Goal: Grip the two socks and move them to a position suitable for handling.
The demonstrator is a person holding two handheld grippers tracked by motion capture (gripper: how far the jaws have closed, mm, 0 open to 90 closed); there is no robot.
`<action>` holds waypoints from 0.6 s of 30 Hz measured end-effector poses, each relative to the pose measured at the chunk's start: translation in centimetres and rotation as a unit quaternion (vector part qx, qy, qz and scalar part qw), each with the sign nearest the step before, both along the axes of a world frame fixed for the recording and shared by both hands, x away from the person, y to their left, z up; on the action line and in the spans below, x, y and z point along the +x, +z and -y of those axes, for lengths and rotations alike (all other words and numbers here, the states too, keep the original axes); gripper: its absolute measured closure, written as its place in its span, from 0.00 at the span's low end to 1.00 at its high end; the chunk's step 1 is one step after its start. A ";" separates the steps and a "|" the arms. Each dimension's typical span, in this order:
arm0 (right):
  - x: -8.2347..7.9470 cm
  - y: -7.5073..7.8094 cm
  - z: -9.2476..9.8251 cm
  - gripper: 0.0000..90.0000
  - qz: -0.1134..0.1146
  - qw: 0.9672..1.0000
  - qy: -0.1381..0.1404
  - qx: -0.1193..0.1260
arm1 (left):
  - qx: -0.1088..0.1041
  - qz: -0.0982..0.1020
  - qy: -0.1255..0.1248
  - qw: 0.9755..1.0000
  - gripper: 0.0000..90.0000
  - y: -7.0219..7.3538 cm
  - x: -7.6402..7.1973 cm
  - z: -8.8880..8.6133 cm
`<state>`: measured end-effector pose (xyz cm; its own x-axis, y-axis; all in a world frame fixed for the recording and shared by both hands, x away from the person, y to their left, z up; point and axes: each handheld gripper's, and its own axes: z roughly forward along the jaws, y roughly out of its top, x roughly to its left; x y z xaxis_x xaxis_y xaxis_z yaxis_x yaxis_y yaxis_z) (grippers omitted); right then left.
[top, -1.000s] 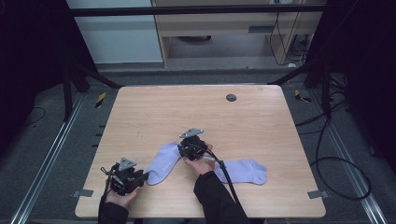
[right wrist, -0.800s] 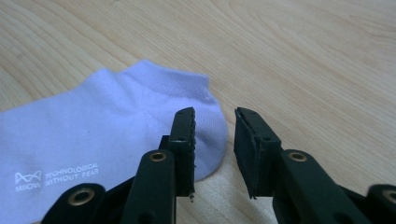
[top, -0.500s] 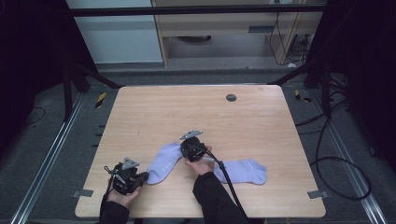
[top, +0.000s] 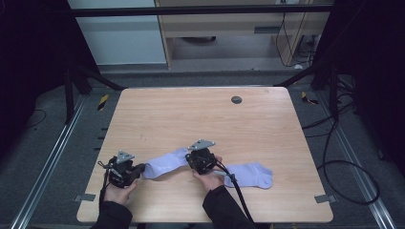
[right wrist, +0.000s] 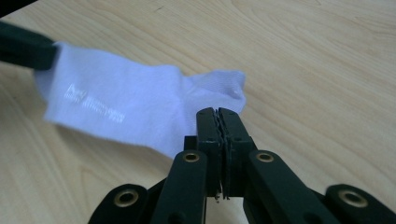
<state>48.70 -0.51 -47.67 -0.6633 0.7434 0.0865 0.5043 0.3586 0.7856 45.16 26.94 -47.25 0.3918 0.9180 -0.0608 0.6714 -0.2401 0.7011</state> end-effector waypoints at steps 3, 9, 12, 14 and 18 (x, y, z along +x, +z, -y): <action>-1.0 -0.2 0.3 0.98 -0.005 1.000 -0.004 0.003 | 0.017 -0.004 -0.005 1.000 0.96 -0.4 0.6 0.2; -2.1 -1.2 0.4 0.97 -0.021 1.000 -0.002 0.003 | 0.041 -0.013 -0.009 0.999 0.95 -0.9 1.1 0.5; -2.4 -1.7 0.4 0.91 -0.033 0.999 -0.002 0.001 | 0.032 -0.007 0.001 0.999 0.84 -0.8 0.9 0.2; -2.5 -1.8 0.5 0.89 -0.033 0.999 -0.004 0.002 | 0.029 -0.005 0.004 1.000 0.81 -0.6 0.8 0.1; -2.4 -1.2 1.5 0.84 -0.030 0.999 -0.016 0.010 | 0.010 0.008 0.014 1.000 0.74 0.0 0.6 -0.4</action>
